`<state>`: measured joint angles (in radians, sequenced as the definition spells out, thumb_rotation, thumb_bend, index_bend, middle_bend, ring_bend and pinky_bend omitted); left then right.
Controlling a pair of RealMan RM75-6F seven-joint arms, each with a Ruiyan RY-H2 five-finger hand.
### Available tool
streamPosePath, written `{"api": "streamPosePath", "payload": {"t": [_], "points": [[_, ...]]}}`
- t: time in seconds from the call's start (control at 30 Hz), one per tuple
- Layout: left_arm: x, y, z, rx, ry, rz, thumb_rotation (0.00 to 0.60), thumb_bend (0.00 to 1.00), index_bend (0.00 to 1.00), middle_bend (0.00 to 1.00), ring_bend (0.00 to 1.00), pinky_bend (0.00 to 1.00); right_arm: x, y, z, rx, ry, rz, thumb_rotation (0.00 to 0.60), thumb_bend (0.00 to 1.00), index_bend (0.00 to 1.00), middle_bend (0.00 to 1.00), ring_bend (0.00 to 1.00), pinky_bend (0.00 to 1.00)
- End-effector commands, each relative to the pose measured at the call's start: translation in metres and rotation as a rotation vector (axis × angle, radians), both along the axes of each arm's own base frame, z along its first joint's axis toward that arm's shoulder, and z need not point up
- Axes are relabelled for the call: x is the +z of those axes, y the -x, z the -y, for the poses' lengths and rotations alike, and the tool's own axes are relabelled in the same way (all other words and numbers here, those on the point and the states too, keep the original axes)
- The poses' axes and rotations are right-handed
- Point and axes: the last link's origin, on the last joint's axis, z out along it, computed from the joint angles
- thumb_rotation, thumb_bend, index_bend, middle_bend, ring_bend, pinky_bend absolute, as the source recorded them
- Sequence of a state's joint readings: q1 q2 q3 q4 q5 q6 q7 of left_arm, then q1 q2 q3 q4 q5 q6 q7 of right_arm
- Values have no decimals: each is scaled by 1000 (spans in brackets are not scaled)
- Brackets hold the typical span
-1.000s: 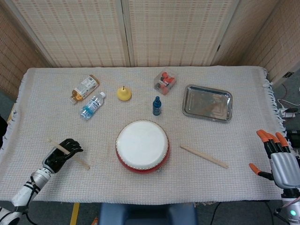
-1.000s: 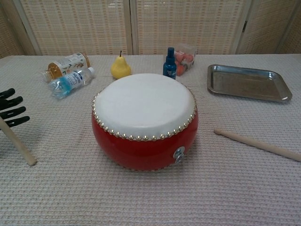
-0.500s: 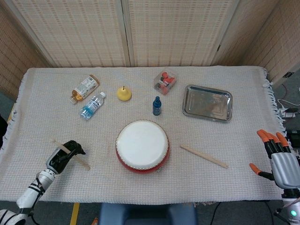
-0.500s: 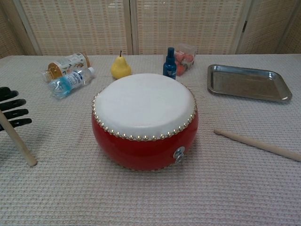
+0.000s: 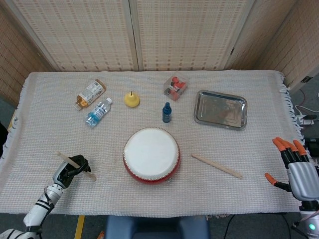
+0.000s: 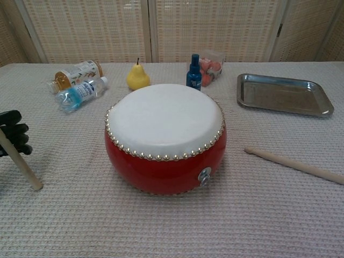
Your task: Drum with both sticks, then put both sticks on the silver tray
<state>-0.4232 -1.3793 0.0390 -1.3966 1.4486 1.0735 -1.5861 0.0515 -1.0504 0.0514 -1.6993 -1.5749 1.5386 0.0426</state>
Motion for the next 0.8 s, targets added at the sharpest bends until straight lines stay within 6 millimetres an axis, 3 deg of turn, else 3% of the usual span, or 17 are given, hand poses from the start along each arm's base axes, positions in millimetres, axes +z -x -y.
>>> {"api": "streamPosePath", "payload": {"t": [0.03,0.27,0.8], "points": [[-6,-4,3,-12,-8,-38,368,225,734,749,663,582,0,0,0,2,2,0,600,172,98,69,0,51],[-10,-12,6,-51,-30,-100,391,228,800,828,741,670,0,0,-1,4,6,1,600,171,101,69,0,51],[-30,-17,19,-131,-30,-227,420,231,817,844,751,673,0,1,-1,2,6,4,600,171,103,69,0,51]]}}
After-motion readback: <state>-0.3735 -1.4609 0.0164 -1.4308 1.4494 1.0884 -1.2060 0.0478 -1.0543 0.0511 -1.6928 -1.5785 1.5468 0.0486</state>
